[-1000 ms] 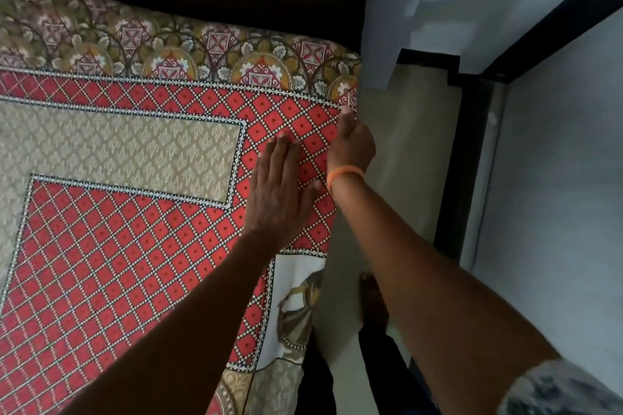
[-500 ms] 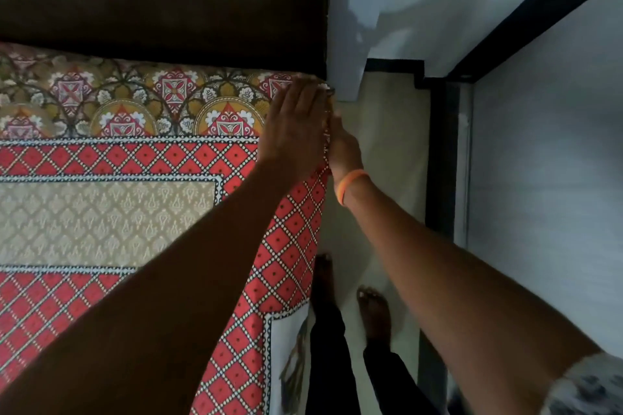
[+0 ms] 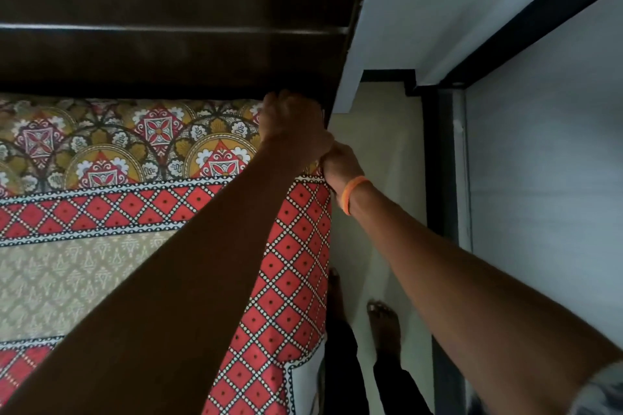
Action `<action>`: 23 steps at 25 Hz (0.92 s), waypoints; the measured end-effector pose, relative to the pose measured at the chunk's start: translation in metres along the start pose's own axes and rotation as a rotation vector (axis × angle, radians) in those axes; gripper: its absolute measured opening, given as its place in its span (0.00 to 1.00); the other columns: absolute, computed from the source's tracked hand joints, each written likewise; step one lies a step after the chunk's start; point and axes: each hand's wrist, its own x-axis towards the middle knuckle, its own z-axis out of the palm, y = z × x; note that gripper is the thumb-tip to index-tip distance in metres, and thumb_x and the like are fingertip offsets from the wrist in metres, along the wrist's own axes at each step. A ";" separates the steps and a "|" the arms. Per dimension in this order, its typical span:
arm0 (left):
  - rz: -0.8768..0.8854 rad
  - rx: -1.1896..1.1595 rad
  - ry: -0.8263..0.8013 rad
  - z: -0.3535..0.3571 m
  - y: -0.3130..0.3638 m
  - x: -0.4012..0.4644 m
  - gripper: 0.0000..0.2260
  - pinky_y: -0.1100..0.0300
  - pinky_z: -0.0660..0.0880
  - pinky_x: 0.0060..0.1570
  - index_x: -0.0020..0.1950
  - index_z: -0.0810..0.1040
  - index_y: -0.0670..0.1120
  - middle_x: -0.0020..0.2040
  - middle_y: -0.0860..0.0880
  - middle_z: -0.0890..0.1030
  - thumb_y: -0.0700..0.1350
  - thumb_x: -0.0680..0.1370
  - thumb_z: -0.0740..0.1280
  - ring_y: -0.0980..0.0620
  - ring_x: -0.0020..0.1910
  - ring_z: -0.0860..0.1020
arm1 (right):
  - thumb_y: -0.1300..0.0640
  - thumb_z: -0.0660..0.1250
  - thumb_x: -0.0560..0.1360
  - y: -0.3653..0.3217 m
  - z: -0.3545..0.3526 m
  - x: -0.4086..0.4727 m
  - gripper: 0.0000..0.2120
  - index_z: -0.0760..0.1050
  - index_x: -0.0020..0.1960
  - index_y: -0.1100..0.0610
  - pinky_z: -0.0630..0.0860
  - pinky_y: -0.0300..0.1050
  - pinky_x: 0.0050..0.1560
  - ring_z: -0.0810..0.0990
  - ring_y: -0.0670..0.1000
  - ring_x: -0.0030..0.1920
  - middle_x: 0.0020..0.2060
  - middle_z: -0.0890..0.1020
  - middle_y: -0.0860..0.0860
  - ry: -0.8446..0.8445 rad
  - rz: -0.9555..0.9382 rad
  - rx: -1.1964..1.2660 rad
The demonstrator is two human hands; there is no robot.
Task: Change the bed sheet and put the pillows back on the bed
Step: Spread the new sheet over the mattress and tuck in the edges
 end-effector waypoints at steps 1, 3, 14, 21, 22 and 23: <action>0.013 0.014 -0.045 0.000 0.004 0.005 0.21 0.52 0.68 0.57 0.59 0.78 0.45 0.57 0.43 0.80 0.59 0.75 0.65 0.43 0.59 0.75 | 0.59 0.59 0.79 -0.001 -0.001 0.000 0.13 0.81 0.47 0.63 0.77 0.52 0.52 0.82 0.60 0.49 0.46 0.84 0.60 0.024 -0.003 -0.049; -0.006 -0.018 -0.117 -0.002 0.011 0.016 0.19 0.52 0.67 0.58 0.61 0.77 0.45 0.57 0.43 0.80 0.57 0.78 0.63 0.43 0.60 0.76 | 0.60 0.58 0.79 -0.005 0.001 -0.002 0.14 0.78 0.39 0.60 0.73 0.45 0.43 0.80 0.55 0.41 0.38 0.82 0.58 0.088 0.018 -0.041; 0.214 0.005 -0.022 0.018 0.039 0.026 0.12 0.51 0.76 0.49 0.60 0.78 0.46 0.55 0.43 0.80 0.49 0.80 0.65 0.41 0.53 0.80 | 0.56 0.62 0.81 0.014 0.012 0.013 0.14 0.79 0.52 0.67 0.74 0.51 0.46 0.80 0.64 0.49 0.45 0.82 0.65 0.415 -0.117 -0.079; 0.308 0.307 -0.208 0.024 0.053 0.045 0.13 0.50 0.72 0.42 0.62 0.77 0.41 0.59 0.42 0.80 0.39 0.78 0.66 0.39 0.57 0.80 | 0.55 0.59 0.81 0.018 -0.004 0.024 0.15 0.79 0.55 0.64 0.70 0.45 0.47 0.78 0.63 0.56 0.54 0.82 0.63 0.249 0.047 -0.252; 0.383 0.371 -0.245 0.024 0.056 0.042 0.12 0.50 0.72 0.43 0.62 0.77 0.41 0.59 0.43 0.80 0.39 0.79 0.66 0.40 0.58 0.79 | 0.54 0.58 0.81 0.027 -0.007 0.014 0.15 0.79 0.52 0.64 0.68 0.44 0.45 0.79 0.62 0.54 0.52 0.82 0.62 0.262 0.063 -0.194; 0.451 0.435 -0.271 0.024 0.059 0.036 0.10 0.50 0.71 0.44 0.60 0.78 0.42 0.58 0.43 0.80 0.38 0.79 0.65 0.41 0.58 0.79 | 0.54 0.57 0.82 0.038 -0.009 0.000 0.15 0.77 0.49 0.63 0.68 0.44 0.44 0.79 0.61 0.52 0.50 0.81 0.62 0.290 0.055 -0.121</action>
